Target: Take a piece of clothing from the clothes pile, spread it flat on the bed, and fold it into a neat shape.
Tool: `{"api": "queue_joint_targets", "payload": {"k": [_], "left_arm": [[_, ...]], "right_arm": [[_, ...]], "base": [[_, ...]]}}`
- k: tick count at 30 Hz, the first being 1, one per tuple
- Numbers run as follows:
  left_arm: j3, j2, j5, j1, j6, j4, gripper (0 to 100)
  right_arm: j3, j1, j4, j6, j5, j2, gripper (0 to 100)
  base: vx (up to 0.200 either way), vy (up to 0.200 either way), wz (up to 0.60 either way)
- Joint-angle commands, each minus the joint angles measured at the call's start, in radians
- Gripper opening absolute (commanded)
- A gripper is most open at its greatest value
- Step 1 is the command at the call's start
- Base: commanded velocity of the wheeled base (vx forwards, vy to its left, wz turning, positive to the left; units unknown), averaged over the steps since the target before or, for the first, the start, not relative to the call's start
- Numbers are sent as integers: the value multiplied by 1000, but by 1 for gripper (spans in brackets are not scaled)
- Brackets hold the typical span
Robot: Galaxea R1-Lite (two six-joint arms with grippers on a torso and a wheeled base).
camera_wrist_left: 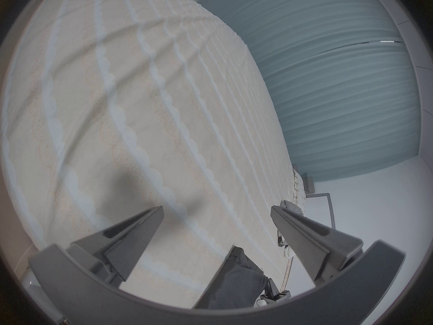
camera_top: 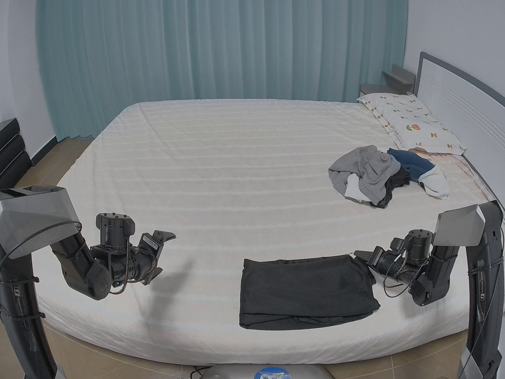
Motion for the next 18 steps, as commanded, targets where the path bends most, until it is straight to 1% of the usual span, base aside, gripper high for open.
{"api": "queue_joint_targets", "payload": {"k": [1, 6, 9, 18], "left_arm": [[0, 1, 0, 0, 0, 0, 100], [0, 1, 0, 0, 0, 0, 100], [0, 1, 0, 0, 0, 0, 100], [0, 1, 0, 0, 0, 0, 100]], "right_arm": [[-4, -3, -1, 0, -1, 4, 0], [-16, -8, -1, 15, -34, 6, 0], [-24, -9, 0, 29, -37, 4, 0], [-25, -22, 2, 29, -47, 4, 0]], "base": [[0, 0, 0], [0, 0, 0], [0, 0, 0], [0, 0, 0]]}}
